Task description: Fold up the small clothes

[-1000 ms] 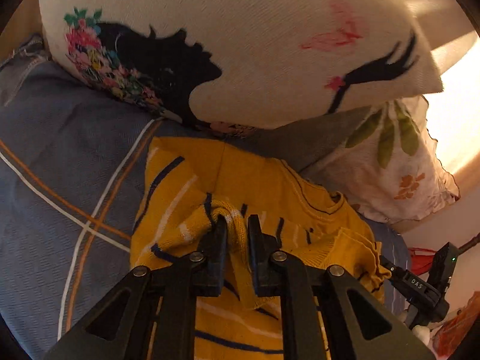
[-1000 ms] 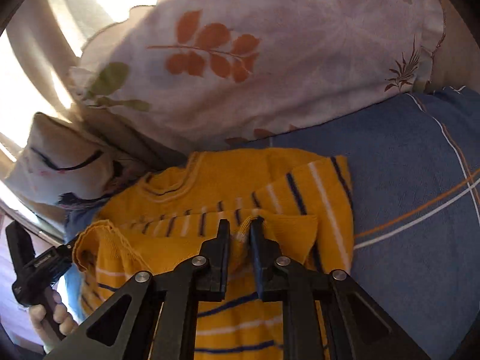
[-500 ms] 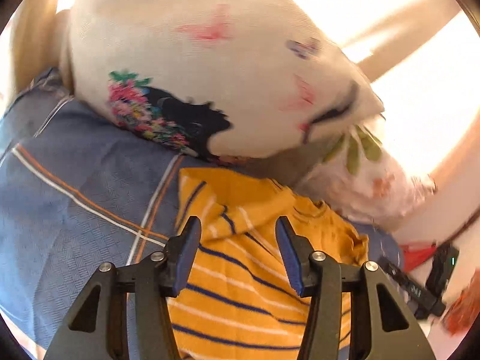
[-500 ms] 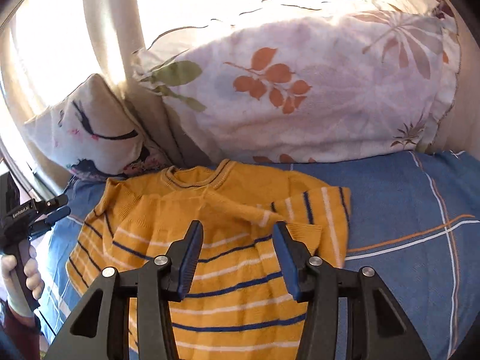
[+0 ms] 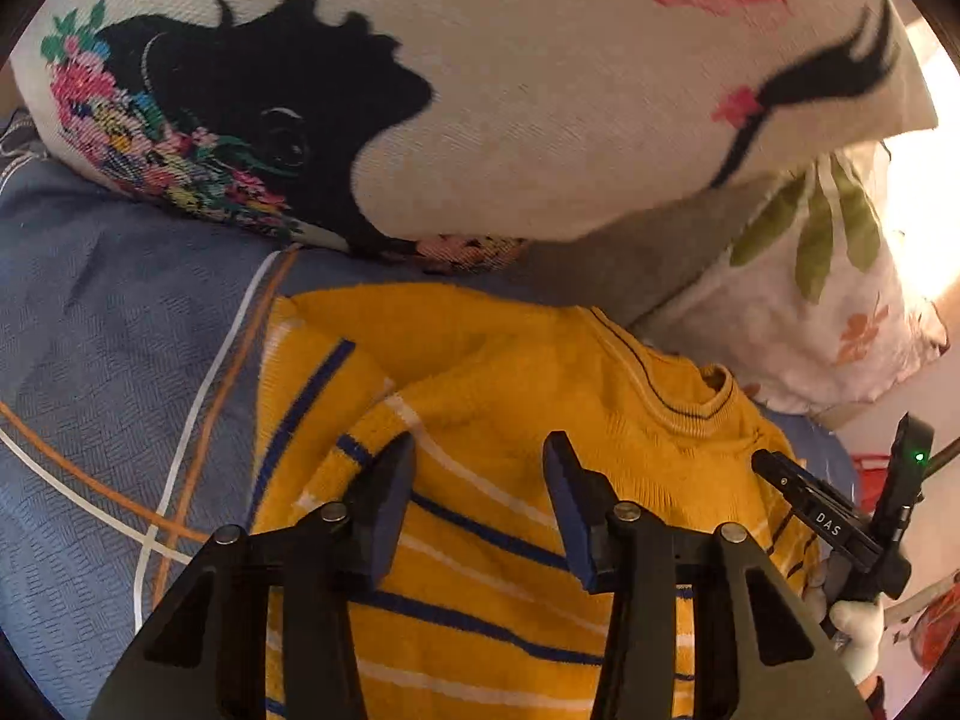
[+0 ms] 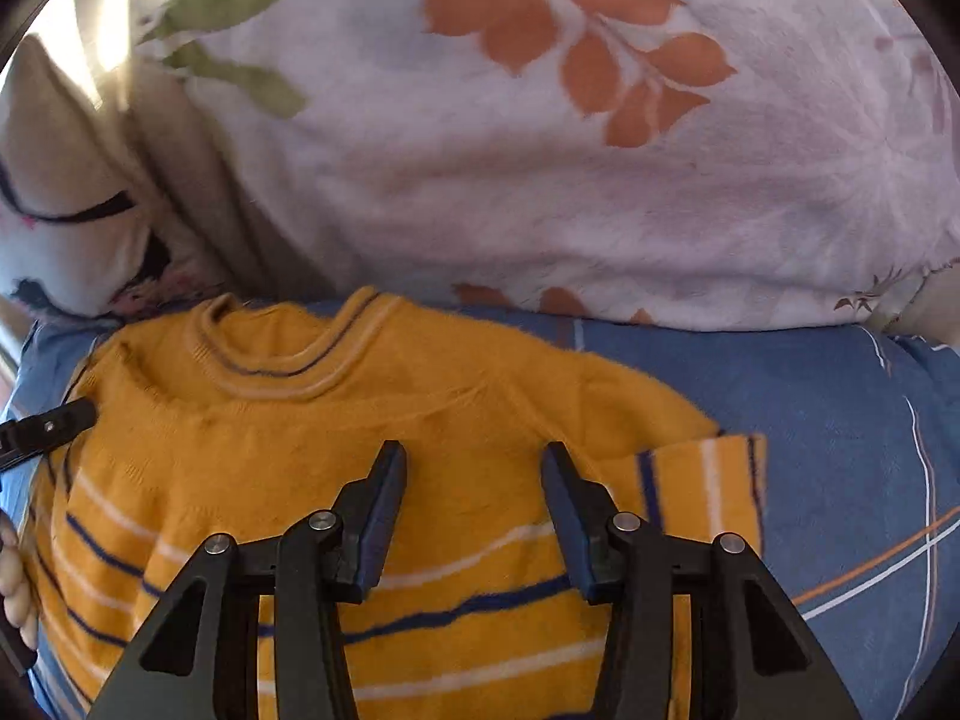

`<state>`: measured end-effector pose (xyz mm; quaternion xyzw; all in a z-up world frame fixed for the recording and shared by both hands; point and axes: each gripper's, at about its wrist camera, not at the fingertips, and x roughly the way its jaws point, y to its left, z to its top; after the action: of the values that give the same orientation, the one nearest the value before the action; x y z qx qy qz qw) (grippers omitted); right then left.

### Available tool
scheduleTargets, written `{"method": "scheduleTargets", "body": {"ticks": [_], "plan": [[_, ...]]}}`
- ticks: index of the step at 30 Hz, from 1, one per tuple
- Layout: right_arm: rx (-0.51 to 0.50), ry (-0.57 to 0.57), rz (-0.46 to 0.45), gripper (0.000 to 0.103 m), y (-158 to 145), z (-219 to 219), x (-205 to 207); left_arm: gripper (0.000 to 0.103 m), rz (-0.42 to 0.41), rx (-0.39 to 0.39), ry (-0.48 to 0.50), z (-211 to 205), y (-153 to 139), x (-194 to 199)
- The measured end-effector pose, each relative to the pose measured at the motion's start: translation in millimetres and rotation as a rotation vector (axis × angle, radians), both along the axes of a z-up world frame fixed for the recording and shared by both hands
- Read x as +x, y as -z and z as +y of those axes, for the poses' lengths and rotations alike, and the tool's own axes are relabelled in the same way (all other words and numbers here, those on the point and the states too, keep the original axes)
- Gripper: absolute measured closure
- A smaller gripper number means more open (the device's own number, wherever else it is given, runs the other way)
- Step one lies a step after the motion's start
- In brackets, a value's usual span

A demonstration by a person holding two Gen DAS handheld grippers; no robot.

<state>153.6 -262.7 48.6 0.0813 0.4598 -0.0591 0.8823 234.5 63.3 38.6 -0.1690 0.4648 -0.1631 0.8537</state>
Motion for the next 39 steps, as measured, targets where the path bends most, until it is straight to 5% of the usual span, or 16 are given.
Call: {"method": "scheduleTargets", "body": {"ticks": [5,12,20,27,32,39], "plan": [[0.033,0.088,0.026,0.051,4,-23,6,0.059,-0.003,-0.026,-0.011,24,-9,-11],[0.066,0.082,-0.065,0.048,-47,-45,-61,0.049,-0.036,-0.047,-0.085,82,-35,-55],[0.33,0.1,-0.037,0.04,-43,-82,-166,0.042,0.083,-0.188,-0.079,102,-2,-109],[0.529,0.1,-0.051,0.04,-22,-65,-232,0.04,0.025,-0.282,-0.077,101,4,-165],[0.628,0.084,-0.013,0.04,-2,-43,-242,0.034,0.085,-0.321,-0.08,93,21,-170],[0.562,0.111,-0.029,0.04,4,-27,-210,0.028,0.07,-0.311,-0.085,77,27,-144]]}}
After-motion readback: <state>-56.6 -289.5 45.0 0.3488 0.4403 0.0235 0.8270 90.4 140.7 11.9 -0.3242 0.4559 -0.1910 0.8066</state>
